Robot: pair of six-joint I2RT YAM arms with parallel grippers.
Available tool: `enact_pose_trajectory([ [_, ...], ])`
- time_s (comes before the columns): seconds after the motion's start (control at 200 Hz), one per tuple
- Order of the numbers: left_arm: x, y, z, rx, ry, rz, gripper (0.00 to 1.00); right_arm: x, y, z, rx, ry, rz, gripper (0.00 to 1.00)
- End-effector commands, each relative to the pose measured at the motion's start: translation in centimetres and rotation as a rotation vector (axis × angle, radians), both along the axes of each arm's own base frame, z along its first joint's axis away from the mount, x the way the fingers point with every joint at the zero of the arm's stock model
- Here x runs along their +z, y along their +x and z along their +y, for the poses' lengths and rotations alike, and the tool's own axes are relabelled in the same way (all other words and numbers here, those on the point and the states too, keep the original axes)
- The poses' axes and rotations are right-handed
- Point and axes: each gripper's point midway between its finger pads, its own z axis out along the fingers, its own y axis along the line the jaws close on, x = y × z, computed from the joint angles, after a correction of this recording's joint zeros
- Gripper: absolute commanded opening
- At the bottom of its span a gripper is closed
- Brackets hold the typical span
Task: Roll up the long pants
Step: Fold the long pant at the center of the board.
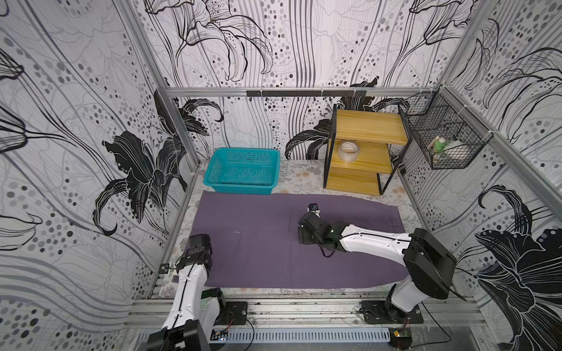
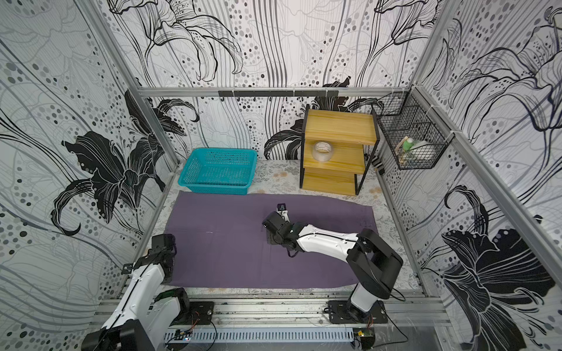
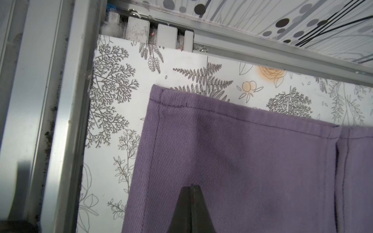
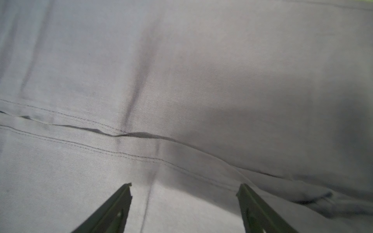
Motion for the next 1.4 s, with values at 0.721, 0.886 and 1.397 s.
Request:
enact_pose_trajectory([
  [0.721, -1.7, -1.6, -0.6, 0.161, -0.1, 0.146, 0.57, 1.4, 0.3, -1.3, -0.073, -0.018, -0.034, 0.87],
  [0.886, -1.9, -1.5, -0.5, 0.173, -0.112, 0.173, 0.45, 2.3, 0.4, -2.1, -0.098, -0.033, -0.042, 0.87],
  [1.397, 0.4, 3.1, 0.6, 0.012, -0.127, 0.048, 0.0, 0.2, -4.0, -15.6, -0.594, 0.115, 0.147, 0.87],
])
